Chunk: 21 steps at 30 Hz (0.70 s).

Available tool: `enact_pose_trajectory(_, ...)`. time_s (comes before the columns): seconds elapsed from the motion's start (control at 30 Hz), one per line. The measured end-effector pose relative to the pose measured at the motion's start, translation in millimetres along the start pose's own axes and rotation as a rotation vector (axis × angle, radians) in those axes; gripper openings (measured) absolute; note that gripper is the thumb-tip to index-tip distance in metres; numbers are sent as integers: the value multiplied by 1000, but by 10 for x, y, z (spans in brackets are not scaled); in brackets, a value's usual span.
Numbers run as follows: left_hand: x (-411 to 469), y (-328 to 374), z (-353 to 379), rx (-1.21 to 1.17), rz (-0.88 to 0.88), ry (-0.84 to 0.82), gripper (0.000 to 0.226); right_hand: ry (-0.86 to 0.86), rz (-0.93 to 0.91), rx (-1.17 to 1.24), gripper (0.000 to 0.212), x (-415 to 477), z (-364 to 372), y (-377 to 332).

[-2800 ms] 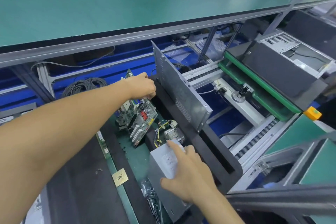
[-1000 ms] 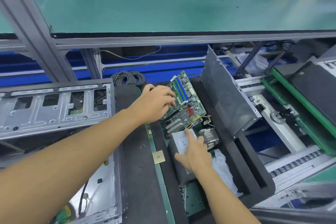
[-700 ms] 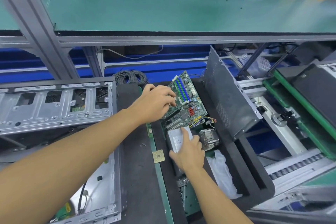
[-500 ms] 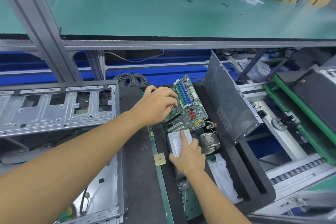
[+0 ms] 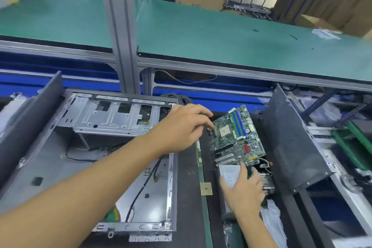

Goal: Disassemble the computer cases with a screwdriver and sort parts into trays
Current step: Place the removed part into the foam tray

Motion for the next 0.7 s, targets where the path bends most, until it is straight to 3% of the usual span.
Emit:
enact_pose_trajectory(0.13, -497, -147, -473, -120, -109, 22, 30, 267, -268, 620, 32, -573, -692, -547)
enact_pose_trajectory(0.23, -890, -405, -692, -127, -247, -15, 27, 213, -542, 727, 10, -1178, -955, -1206)
enact_pose_trajectory(0.33, -1412, -712, -785, -39, -370, -147, 24, 15, -632, 559, 8, -1588, -801, -1813)
enact_pose_trajectory(0.57, -2730, -1170, -603, 55, -659, -721, 31, -659, -478, -321, 29, -1973, 327, -2224)
enact_pose_trajectory(0.7, -2880, -1067, -397, 72, -646, -777, 22, -768, -442, -480, 27, -2134, 798, -2252)
Point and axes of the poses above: each hand's wrist, its own x-axis towards the middle knuckle, its own z-axis out of the palm, y = z × x, the point moved 7 cm from there along x, towards the middle knuckle, and after that the axes turned 13 degrees about z, right-handed, at the moved point
